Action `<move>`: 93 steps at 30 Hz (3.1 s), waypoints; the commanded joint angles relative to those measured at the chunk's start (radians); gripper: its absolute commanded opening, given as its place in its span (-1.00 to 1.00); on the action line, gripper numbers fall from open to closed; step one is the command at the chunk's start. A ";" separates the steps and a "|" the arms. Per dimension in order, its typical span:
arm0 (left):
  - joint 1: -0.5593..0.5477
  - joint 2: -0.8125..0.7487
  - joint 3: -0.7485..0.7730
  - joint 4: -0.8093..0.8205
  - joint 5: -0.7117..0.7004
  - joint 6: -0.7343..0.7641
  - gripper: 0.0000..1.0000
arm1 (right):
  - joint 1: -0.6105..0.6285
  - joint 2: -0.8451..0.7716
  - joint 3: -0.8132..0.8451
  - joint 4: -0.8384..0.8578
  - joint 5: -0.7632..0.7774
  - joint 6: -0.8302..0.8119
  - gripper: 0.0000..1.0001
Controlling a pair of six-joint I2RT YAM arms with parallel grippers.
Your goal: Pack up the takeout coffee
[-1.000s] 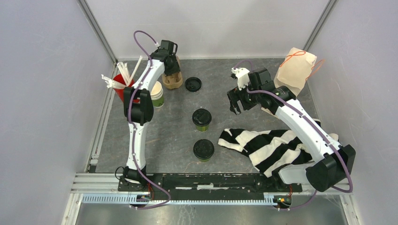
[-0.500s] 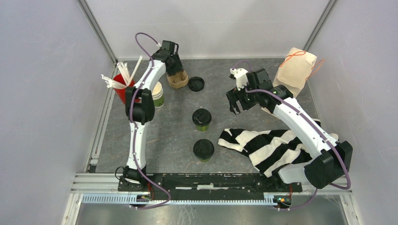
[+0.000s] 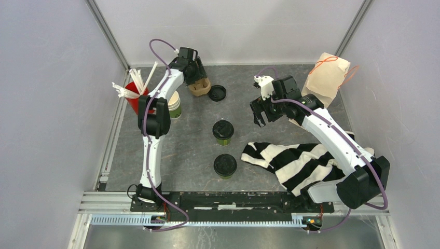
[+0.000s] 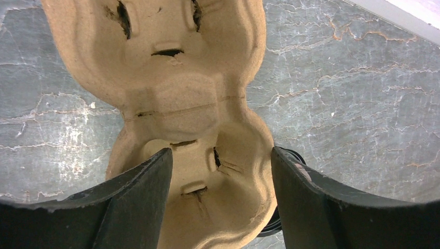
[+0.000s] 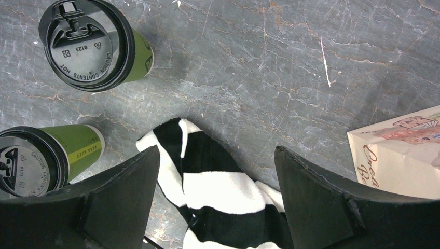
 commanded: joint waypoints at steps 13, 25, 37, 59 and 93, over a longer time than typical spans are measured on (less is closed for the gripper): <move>-0.006 -0.006 0.018 0.032 0.089 -0.074 0.13 | 0.006 -0.002 0.011 0.023 -0.002 -0.018 0.75; -0.006 0.008 0.035 0.046 0.141 -0.071 0.30 | 0.006 0.001 0.012 0.025 -0.010 -0.018 0.75; -0.008 0.031 0.045 0.006 0.119 -0.059 0.15 | 0.009 0.002 0.011 0.024 -0.016 -0.016 0.75; 0.007 -0.081 -0.038 0.053 0.137 -0.064 -0.29 | 0.012 -0.006 0.009 0.024 -0.011 -0.019 0.76; -0.024 -0.163 -0.037 -0.162 -0.042 0.116 -0.26 | 0.022 0.002 0.014 0.021 -0.012 -0.022 0.77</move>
